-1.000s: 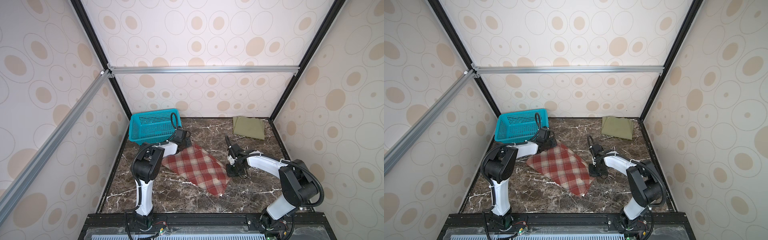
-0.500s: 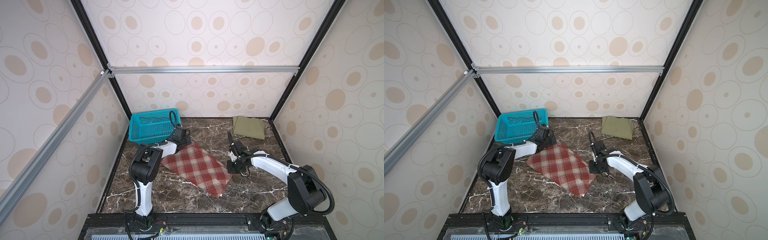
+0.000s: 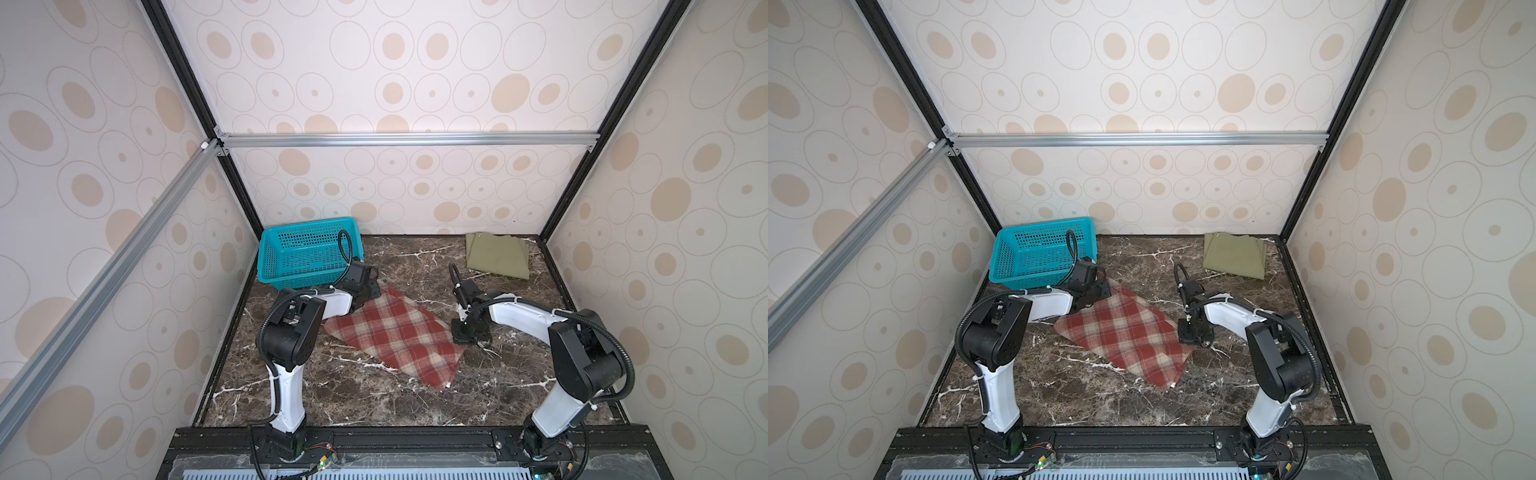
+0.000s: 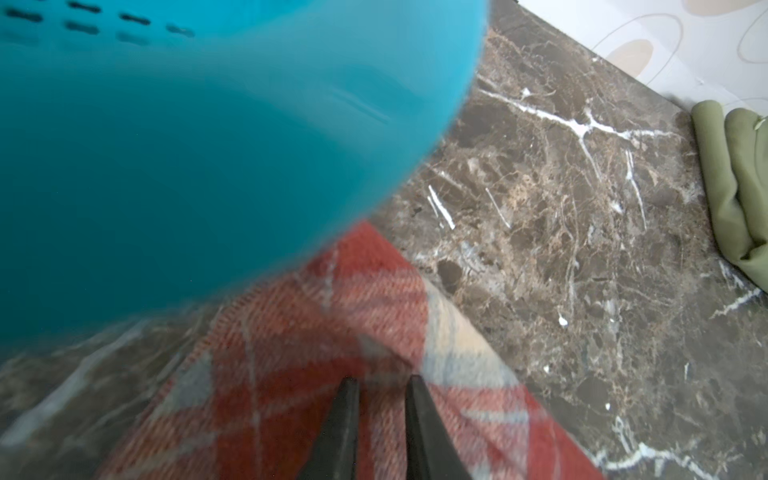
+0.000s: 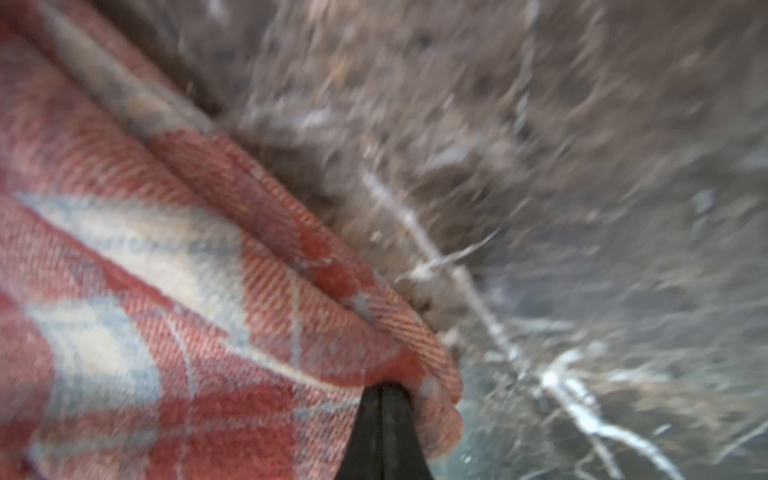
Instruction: Fold and stack the skirts
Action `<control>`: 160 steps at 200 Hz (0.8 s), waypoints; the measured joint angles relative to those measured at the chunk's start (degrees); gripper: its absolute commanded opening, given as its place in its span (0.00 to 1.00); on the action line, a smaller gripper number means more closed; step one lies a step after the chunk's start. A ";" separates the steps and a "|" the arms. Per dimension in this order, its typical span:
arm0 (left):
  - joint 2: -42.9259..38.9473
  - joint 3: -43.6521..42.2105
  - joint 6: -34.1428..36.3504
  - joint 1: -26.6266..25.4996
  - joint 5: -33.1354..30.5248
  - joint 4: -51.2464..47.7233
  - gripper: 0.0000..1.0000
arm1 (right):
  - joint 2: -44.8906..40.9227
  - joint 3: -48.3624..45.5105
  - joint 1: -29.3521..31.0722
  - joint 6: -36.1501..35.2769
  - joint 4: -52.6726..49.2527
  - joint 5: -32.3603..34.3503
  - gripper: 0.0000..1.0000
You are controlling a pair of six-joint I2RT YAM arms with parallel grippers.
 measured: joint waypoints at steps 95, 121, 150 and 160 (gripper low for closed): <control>-20.17 -13.00 -1.11 0.00 -0.42 -4.90 0.25 | -5.07 6.84 -2.82 -3.67 -0.72 1.75 0.00; -25.70 -18.16 -1.68 0.00 0.35 -6.99 0.25 | -14.08 3.45 0.61 -2.16 -1.05 -0.26 0.00; -28.72 -23.89 -2.49 0.00 0.83 -9.29 0.25 | -18.34 -4.33 3.82 1.38 -0.48 -3.52 0.00; -29.35 -25.57 -2.71 0.00 0.92 -9.79 0.25 | -18.60 -6.82 4.07 2.58 -0.28 -4.33 0.00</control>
